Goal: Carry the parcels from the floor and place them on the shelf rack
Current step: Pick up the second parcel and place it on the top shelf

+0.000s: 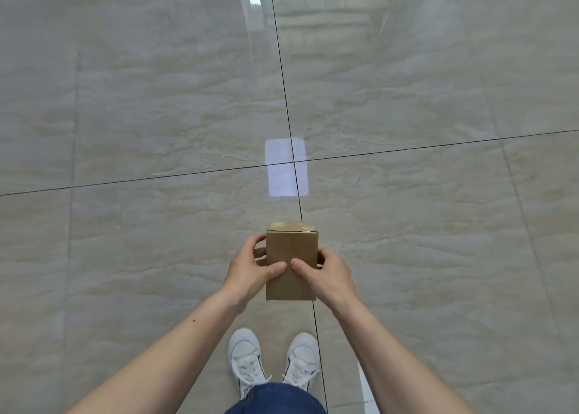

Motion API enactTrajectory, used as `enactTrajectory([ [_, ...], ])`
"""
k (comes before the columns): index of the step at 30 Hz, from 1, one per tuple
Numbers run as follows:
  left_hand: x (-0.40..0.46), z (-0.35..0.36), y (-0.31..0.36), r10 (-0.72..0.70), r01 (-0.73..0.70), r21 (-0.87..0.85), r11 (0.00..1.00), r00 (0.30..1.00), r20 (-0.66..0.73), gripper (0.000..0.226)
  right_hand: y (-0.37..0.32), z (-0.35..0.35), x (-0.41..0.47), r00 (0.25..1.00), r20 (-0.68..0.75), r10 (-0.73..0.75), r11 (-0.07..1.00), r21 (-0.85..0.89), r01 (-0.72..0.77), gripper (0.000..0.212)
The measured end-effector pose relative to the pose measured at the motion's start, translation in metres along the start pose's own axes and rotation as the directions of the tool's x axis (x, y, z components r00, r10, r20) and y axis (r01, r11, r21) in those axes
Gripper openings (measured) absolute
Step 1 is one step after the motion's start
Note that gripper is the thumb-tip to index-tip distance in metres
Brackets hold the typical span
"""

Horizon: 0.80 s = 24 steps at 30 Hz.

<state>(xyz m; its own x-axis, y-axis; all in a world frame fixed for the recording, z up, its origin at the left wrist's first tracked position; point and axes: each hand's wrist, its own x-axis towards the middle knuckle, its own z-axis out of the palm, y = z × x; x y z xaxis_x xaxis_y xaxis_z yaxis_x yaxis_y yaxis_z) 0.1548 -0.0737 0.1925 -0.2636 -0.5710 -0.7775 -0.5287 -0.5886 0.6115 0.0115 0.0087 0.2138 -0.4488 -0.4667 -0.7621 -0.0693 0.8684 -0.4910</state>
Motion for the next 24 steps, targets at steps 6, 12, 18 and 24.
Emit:
enactTrajectory([
  [6, -0.091, -0.016, 0.094, 0.127, -0.127, 0.043, 0.991, 0.992, 0.016, 0.096, -0.068, -0.069, -0.092, 0.998, -0.009, -0.060, 0.992, 0.111, 0.060, 0.059],
  [12, -0.175, -0.040, 0.180, 0.258, -0.265, 0.102, 0.959, 0.963, 0.071, 0.094, -0.134, -0.129, -0.173, 0.994, 0.082, -0.078, 0.955, 0.293, 0.050, 0.083],
  [18, -0.243, -0.054, 0.237, 0.390, -0.399, 0.111, 0.910, 0.916, 0.094, 0.095, -0.183, -0.163, -0.221, 0.998, 0.005, -0.064, 0.917, 0.394, 0.057, 0.068],
  [24, -0.290, -0.065, 0.279, 0.397, -0.403, 0.026, 0.915, 0.910, 0.121, 0.082, -0.209, -0.184, -0.263, 0.991, -0.024, -0.134, 0.895, 0.427, 0.131, 0.042],
])
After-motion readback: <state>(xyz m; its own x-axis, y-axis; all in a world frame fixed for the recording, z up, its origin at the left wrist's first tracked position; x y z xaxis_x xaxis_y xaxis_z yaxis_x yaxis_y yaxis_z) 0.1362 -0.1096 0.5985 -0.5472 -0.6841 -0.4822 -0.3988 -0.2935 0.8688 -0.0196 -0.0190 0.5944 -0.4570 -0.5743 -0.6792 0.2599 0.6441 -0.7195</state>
